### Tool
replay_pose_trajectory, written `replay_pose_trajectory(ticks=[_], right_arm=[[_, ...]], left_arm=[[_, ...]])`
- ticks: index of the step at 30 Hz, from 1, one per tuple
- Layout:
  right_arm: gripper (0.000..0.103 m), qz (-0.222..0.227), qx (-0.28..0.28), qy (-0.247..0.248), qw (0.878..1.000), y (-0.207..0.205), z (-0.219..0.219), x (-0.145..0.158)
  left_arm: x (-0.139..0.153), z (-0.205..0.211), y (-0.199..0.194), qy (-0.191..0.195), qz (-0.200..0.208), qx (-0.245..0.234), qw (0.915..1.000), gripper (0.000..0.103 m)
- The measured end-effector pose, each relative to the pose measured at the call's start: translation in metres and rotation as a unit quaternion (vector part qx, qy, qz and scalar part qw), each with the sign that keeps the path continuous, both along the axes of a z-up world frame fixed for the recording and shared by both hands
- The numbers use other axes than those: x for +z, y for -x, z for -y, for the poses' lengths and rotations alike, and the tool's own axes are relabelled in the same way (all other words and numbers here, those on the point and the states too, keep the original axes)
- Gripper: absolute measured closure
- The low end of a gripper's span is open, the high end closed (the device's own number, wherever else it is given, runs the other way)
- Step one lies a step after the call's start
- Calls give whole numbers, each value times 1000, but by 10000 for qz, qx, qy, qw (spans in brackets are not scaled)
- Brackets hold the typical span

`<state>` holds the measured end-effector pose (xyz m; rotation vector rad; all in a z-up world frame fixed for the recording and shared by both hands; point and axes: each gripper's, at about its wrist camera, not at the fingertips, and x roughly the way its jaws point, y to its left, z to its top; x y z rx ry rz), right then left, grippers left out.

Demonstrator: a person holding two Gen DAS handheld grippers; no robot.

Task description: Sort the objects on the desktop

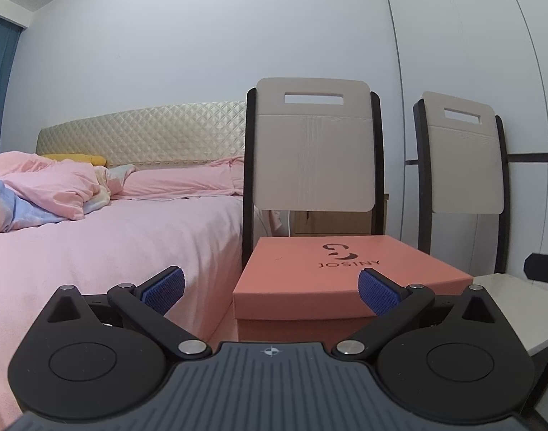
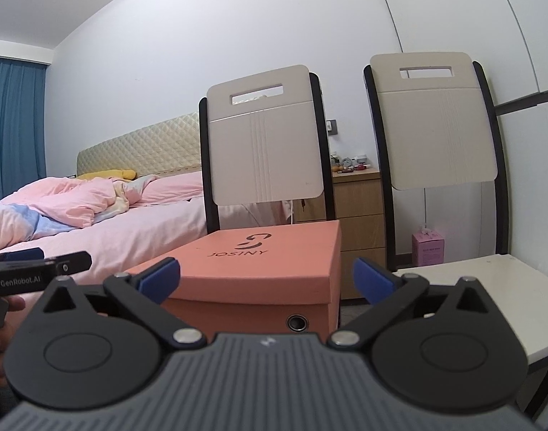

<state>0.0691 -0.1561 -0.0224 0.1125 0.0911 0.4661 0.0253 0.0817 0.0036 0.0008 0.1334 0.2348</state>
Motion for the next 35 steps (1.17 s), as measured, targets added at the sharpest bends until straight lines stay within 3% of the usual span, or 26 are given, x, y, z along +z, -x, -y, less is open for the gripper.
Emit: replay_pose_trajectory(ticks=[35], right_arm=[[0, -222, -17, 187, 9996, -4, -10, -4]], left_arm=[[-6, -1, -3, -95, -120, 41, 9999, 0]])
